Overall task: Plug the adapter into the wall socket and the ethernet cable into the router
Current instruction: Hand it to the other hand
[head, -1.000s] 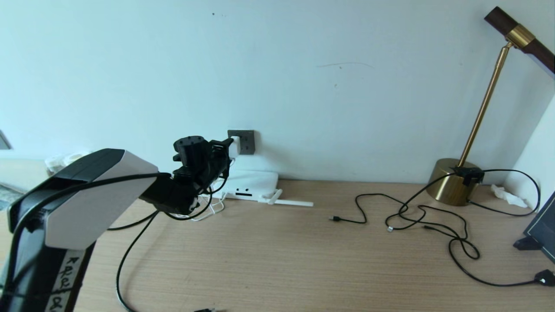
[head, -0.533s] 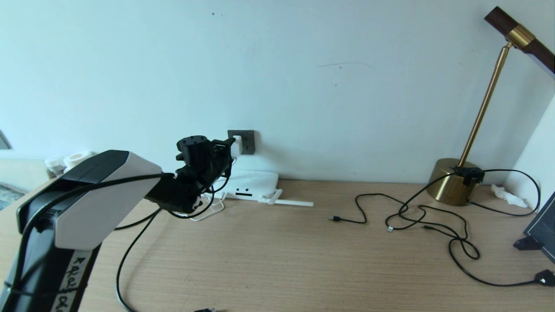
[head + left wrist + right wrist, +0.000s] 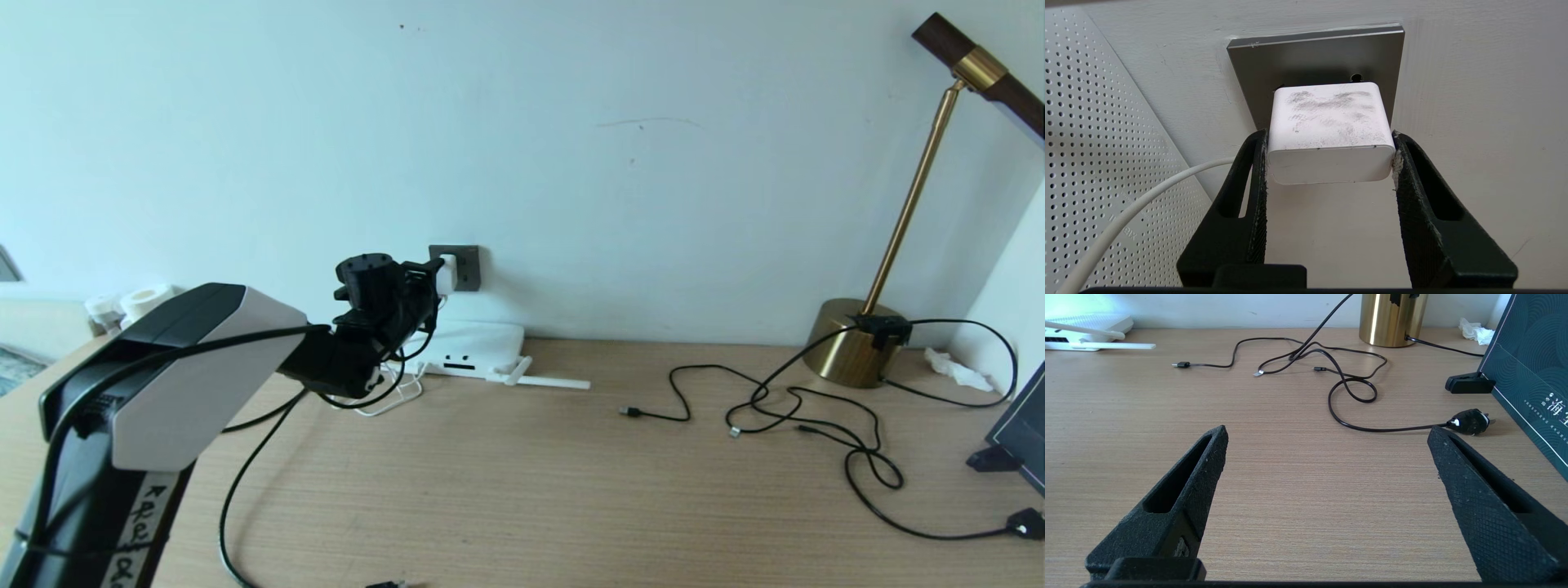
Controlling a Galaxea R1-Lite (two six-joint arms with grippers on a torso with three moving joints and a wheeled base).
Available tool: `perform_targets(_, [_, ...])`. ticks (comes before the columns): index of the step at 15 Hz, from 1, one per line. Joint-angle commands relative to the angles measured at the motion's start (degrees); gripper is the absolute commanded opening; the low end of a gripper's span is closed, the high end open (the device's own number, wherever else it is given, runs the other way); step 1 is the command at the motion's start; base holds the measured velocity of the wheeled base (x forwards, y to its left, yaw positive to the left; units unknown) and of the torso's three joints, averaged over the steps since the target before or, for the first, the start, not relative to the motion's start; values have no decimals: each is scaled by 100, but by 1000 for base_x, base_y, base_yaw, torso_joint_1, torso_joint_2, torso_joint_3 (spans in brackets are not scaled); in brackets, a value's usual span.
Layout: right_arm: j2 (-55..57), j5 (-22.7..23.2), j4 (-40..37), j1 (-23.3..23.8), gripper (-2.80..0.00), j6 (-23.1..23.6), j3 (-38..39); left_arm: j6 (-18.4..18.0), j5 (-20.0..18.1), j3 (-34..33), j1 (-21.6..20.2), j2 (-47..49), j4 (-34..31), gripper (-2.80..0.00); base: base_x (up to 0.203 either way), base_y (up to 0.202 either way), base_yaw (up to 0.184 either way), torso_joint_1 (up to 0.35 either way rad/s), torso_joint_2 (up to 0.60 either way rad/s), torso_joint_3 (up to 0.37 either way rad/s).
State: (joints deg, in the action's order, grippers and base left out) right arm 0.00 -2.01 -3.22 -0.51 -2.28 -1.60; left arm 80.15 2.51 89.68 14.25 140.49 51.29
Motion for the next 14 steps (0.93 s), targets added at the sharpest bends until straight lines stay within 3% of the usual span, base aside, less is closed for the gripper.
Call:
perform_targets(1, [0,-1,1,-1,0,-1,-5,44,4,32,-1,50,30,-280,0,0,0,0,0,0])
perform_targets(14, [0,-1,-3,-2,0,-1,-4,71,31,331,60,171,-154,-280,0,0,0,0,0,0])
